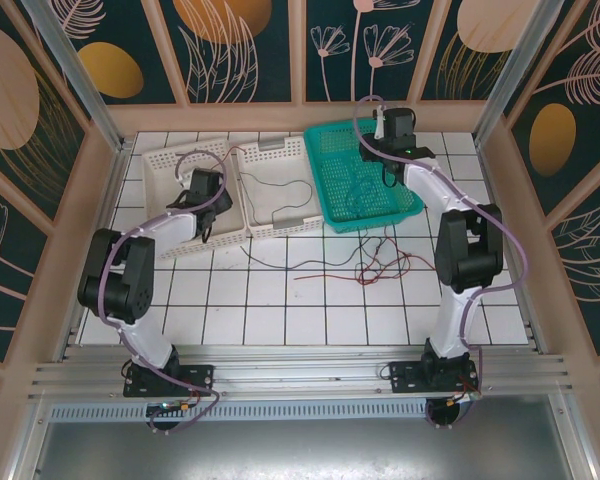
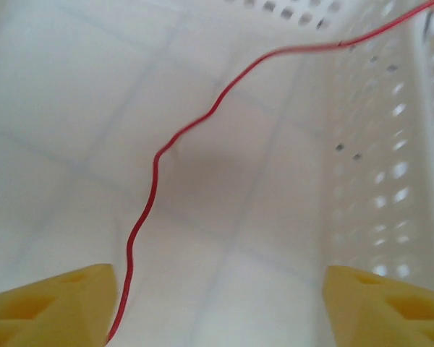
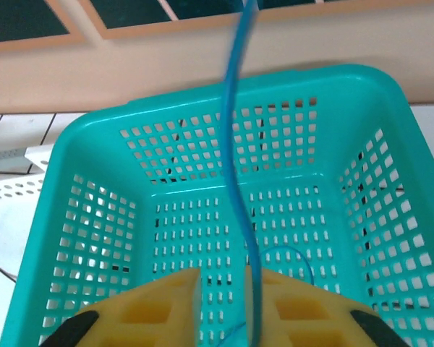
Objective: Untangle the cables
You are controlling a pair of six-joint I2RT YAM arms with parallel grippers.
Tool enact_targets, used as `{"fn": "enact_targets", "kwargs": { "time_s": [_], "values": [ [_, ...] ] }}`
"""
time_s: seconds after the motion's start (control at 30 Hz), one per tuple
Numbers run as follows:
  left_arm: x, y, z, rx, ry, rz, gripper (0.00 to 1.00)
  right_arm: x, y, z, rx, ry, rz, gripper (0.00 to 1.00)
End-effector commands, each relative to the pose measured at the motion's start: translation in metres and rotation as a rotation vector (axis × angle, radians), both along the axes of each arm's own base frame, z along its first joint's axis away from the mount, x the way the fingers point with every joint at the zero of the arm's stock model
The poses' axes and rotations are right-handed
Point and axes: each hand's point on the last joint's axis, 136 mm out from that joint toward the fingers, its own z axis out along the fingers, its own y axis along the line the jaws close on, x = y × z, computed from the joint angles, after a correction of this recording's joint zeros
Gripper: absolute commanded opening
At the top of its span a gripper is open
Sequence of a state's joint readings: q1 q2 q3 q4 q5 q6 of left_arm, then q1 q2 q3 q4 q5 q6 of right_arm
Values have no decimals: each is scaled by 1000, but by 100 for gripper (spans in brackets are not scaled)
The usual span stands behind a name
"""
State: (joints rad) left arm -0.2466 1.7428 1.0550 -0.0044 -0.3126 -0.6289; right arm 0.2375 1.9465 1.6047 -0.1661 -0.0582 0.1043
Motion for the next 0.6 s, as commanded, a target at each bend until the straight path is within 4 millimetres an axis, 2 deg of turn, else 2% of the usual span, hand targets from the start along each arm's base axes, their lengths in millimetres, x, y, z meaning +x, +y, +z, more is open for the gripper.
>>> {"fn": "enact_targets", "kwargs": {
  "time_s": [0.0, 0.07, 0.2, 0.3, 0.33, 0.4, 0.5, 0.57],
  "values": [
    [9, 2, 42, -7, -59, -11, 82, 1, 3, 14, 5, -10, -9, 35],
    [13, 2, 52, -13, -65, -22, 86, -1, 4, 18, 14, -17, -8, 42],
    [19, 3, 66, -25, -77, -28, 89, -7, 11, 25, 52, -17, 14, 47],
    [26, 1, 71, -36, -73, -38, 90, -18, 21, 38, 121, -35, 61, 51],
    [30, 0, 60, -31, -42, -40, 90, -22, 22, 42, 143, -40, 68, 57],
    [36, -1, 53, -23, -11, -43, 90, -30, 23, 52, 173, -60, 71, 62],
    [44, -1, 40, 1, 35, -44, 91, -43, 18, 69, 171, -103, 49, 74],
    [51, 0, 35, 19, 54, -41, 91, -54, 13, 79, 174, -136, 41, 76]
  ]
}}
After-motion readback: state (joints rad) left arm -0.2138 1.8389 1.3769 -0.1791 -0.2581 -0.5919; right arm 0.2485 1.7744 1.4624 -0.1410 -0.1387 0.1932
